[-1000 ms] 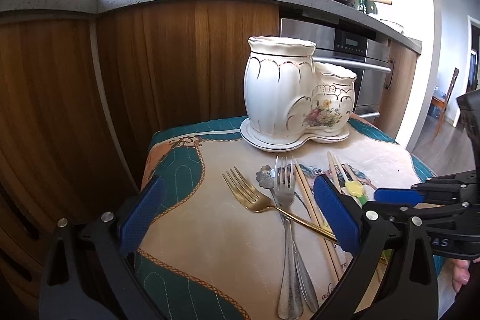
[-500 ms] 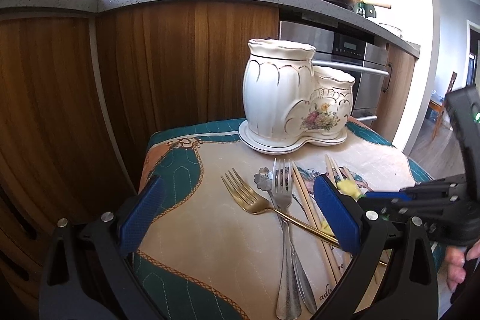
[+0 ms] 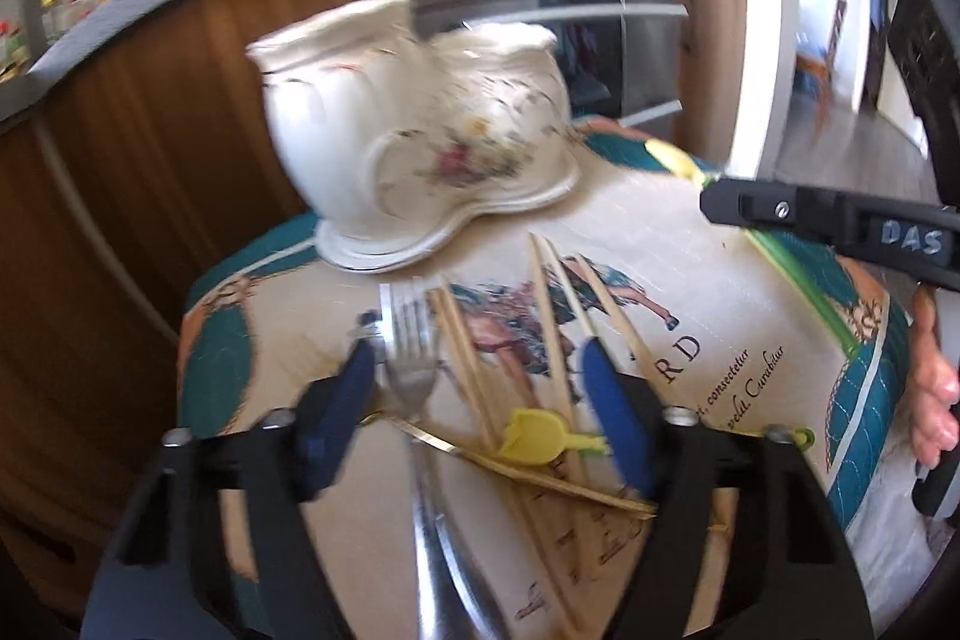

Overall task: Organize utensils
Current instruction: 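Grasp the green tulip-top utensil with the right tool while the left tool grasps a wooden chopstick, then insert the green utensil into the smaller cup with right while left inserts chopstick into larger cup, then reach down and grasp the gold fork with the right tool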

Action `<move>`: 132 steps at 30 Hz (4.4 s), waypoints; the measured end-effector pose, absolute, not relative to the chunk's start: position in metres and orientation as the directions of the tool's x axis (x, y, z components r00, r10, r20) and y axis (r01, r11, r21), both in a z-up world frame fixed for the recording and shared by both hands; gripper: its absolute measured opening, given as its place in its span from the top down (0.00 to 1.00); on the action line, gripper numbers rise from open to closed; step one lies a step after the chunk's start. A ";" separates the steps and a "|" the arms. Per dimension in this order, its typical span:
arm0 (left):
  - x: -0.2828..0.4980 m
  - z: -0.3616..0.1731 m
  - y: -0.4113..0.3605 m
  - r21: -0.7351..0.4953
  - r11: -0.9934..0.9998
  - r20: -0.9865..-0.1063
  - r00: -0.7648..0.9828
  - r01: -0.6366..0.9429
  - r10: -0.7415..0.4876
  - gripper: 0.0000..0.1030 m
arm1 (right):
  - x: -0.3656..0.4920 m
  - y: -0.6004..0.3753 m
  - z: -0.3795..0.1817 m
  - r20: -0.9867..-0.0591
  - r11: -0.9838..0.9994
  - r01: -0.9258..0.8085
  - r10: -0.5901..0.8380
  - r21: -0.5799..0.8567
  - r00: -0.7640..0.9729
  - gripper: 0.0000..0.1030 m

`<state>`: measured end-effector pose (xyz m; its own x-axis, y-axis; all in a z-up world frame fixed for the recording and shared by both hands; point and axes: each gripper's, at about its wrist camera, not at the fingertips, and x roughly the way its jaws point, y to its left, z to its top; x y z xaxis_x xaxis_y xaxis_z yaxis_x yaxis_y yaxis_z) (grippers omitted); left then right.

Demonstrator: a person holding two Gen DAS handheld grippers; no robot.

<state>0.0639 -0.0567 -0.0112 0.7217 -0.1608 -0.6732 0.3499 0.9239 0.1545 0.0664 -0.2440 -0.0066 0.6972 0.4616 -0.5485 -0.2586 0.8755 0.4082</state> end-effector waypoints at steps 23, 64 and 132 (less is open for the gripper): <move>0.123 -0.037 -0.093 0.054 0.903 -0.829 0.524 0.425 -0.196 0.93 | 0.056 -0.256 -0.001 -0.509 0.856 -0.289 0.493 0.429 0.705 0.90; 0.109 0.163 -0.003 -0.046 0.946 -0.234 0.917 0.321 -0.323 0.94 | 0.163 -0.220 0.088 -0.255 0.865 -0.325 0.437 0.383 0.863 0.90; 0.085 0.075 0.051 -0.016 0.990 -0.375 0.917 0.140 -0.136 0.06 | 0.098 -0.205 0.049 -0.437 0.936 -0.277 0.347 0.217 0.830 0.07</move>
